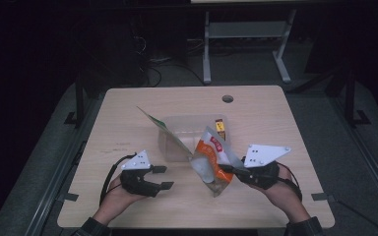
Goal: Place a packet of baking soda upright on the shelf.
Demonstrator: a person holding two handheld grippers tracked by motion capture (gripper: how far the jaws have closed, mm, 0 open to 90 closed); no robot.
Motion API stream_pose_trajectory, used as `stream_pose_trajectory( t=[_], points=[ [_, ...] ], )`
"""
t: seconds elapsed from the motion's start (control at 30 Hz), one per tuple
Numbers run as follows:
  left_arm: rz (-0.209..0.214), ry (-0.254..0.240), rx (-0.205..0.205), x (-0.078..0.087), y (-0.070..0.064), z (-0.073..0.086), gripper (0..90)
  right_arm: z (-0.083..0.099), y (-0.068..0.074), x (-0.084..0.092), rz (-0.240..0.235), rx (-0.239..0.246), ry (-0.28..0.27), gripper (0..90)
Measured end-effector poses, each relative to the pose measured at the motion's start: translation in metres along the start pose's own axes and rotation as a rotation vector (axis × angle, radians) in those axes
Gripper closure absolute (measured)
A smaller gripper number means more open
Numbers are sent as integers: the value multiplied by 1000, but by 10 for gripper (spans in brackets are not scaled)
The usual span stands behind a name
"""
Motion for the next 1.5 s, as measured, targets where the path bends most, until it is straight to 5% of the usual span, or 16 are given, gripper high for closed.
stream_pose_trajectory(
  t=[0.37, 0.7, 1.07, 1.5],
  points=[
    [-56, -15, 76, 13, 33, 14, 343, -12, -24, 3, 37, -12, -10, 898],
    [-62, -28, 109, 14, 39, 17, 342, -22, -34, 10, 48, -8, -20, 897],
    [-60, -15, 104, 12, 40, 17, 334, -30, -46, 15, 99, -8, -34, 897],
    [-68, 8, 78, 8, 40, 18, 277, -51, -82, -16, 182, -88, -36, 897]
  ],
)
Point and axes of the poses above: each handheld gripper's, and its own axes: x roughly backward along the jaws, z roughly out of its underside, y roughly to its left, the point moved 5 cm from there along -x, roughly forward along the jaws, and after that the axes turned 8 degrees about y, right-handed, at the moved point
